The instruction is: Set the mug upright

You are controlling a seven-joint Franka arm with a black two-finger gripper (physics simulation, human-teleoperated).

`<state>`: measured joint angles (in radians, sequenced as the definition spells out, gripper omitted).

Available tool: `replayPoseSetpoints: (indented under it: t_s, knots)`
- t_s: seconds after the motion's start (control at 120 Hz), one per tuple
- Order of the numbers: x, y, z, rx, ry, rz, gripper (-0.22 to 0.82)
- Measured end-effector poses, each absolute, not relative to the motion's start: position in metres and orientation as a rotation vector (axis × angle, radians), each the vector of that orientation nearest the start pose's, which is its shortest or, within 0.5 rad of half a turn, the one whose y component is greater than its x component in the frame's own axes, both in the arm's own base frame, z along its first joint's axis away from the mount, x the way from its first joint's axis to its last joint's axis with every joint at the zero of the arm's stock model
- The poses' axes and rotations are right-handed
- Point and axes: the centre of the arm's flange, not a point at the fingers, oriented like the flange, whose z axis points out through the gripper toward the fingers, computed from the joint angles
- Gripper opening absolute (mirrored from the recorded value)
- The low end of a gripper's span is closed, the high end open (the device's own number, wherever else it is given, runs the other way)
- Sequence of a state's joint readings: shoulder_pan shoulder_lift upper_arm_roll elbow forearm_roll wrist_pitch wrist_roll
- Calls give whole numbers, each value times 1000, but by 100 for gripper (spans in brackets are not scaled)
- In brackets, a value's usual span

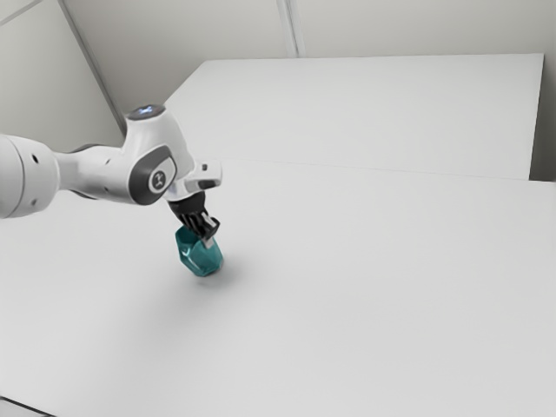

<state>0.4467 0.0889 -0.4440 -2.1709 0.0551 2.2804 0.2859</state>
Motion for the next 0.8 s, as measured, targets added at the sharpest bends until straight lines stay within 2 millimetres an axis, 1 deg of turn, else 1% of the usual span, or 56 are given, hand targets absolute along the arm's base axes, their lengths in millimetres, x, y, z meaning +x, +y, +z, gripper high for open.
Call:
replayPoseSetpoints:
  t_s: [0.1, 0.133, 0.225, 0.292, 0.4, 0.433, 0.467, 0.533, 0.6, 0.642, 0.7, 0.8]
  knots:
    - [550, 2, 356, -3090, 468, -40, -17]
    - [550, 1, 356, -3091, 458, -40, -15]
    - [550, -3, 357, -3091, 437, -45, 6]
    - [550, -6, 362, -3087, 425, -55, 20]
    - [551, -8, 381, -3076, 396, -76, 36]
    - [554, -8, 394, -3071, 385, -94, 40]
    - [554, -7, 411, -3061, 368, -119, 43]
    - [555, -7, 454, -3039, 334, -182, 48]
    - [562, -11, 495, -3035, 314, -229, 51]
    - [566, -15, 514, -3041, 304, -242, 53]
    - [569, -20, 533, -3051, 286, -252, 55]
    - [576, -28, 587, -3065, 255, -297, 57]
